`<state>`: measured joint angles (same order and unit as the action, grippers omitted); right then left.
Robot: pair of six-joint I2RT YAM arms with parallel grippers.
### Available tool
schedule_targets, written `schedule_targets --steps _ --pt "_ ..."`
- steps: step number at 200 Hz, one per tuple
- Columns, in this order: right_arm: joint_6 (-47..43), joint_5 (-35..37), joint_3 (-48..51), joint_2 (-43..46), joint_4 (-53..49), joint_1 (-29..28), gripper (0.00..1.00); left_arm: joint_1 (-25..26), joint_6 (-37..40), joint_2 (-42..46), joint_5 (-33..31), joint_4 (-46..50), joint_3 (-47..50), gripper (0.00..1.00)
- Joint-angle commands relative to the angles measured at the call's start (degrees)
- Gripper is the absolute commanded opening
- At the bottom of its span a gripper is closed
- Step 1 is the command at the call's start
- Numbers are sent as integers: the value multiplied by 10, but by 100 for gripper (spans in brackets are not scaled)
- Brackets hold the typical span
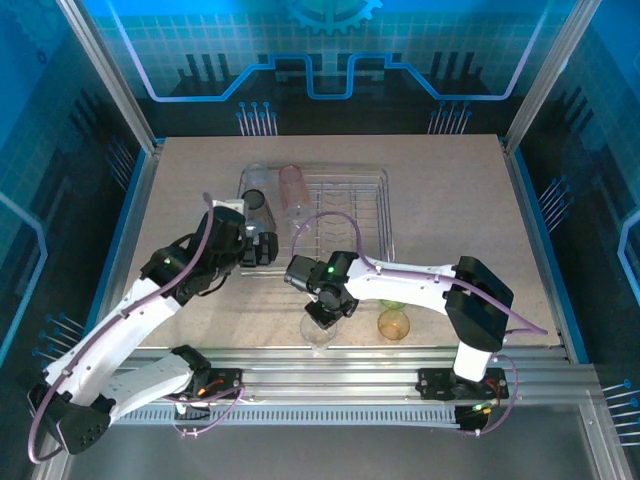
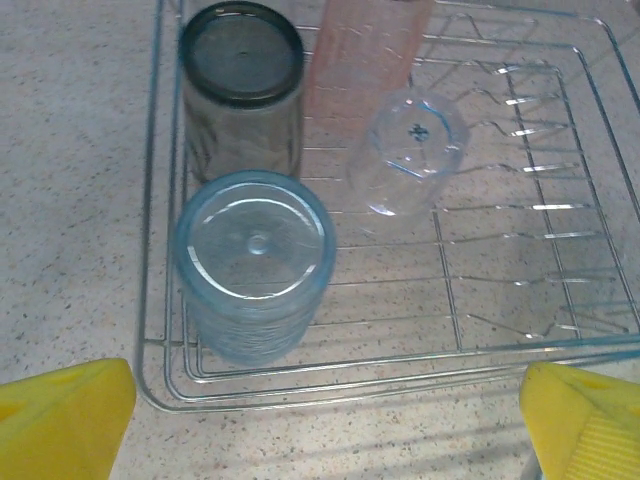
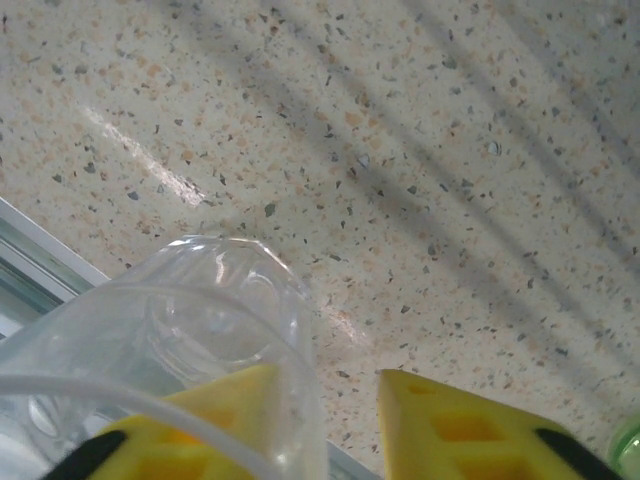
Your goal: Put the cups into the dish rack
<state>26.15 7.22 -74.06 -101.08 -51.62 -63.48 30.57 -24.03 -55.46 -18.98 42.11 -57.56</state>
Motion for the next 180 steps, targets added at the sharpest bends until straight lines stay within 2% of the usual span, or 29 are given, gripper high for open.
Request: schedule_targets --steps 1,28,111,136,148,180 --pt "-2 11 -30 -14 -30 -8 21 -16 -25 19 -8 0 15 99" --pt "-8 23 -77 -25 -76 -14 0 -24 -28 26 -4 -5 26 99" --pt "-42 5 -144 60 -108 1 0 -47 -39 32 22 -9 31 100" --pt "-66 -30 -123 120 -76 32 0 -65 -49 49 66 -36 40 99" --pt "-71 -46 -99 160 -52 57 0 -72 -48 60 113 -71 50 99" --pt "-51 -134 -9 283 33 173 0 -75 -45 65 239 -171 69 99"
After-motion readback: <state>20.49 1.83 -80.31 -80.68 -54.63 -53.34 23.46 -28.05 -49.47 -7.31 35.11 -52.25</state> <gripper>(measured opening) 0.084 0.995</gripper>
